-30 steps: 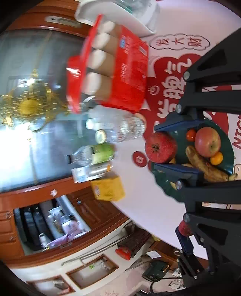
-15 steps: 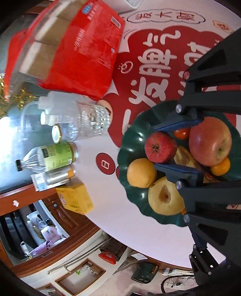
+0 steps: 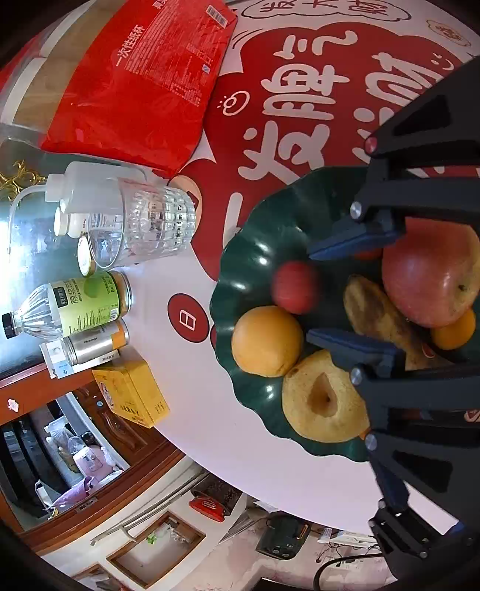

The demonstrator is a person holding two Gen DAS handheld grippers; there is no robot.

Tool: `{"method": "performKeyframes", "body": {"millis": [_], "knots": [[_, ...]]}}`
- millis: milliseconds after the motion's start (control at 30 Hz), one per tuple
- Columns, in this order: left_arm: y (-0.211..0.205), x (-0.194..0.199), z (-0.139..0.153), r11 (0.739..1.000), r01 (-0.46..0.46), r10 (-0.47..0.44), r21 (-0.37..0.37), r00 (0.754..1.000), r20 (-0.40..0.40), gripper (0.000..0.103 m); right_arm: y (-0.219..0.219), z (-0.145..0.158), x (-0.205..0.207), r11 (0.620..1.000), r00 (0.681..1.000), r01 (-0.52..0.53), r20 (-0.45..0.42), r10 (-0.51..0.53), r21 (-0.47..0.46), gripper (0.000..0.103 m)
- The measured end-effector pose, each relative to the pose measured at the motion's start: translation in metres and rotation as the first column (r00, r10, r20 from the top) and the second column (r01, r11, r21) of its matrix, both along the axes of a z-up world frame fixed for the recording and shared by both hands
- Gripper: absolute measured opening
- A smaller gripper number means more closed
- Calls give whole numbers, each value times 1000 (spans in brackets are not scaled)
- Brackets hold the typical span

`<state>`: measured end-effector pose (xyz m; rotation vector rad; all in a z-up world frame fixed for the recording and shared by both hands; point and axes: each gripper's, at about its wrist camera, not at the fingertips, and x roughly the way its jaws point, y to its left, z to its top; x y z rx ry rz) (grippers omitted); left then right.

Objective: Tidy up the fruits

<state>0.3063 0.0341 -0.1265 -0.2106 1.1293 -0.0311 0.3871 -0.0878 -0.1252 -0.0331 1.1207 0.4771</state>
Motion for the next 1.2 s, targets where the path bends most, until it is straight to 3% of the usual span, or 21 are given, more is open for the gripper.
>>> {"method": "performKeyframes", "body": {"millis": [600,967,1200], "knots": [[13,-19,31,998,-52,50,38,998,50,76,-17,18,-30,999,999,26,46,-24,-36,42],[16,-51,52,997,-70,67,38,995,72,93,-34,34,-76,997,996,70,54,-68,-43,43],[8,-82,59,999,-37,34,37,997,68,100,-48,44,-127,994,993,105,56,-103,-35,48]]}}
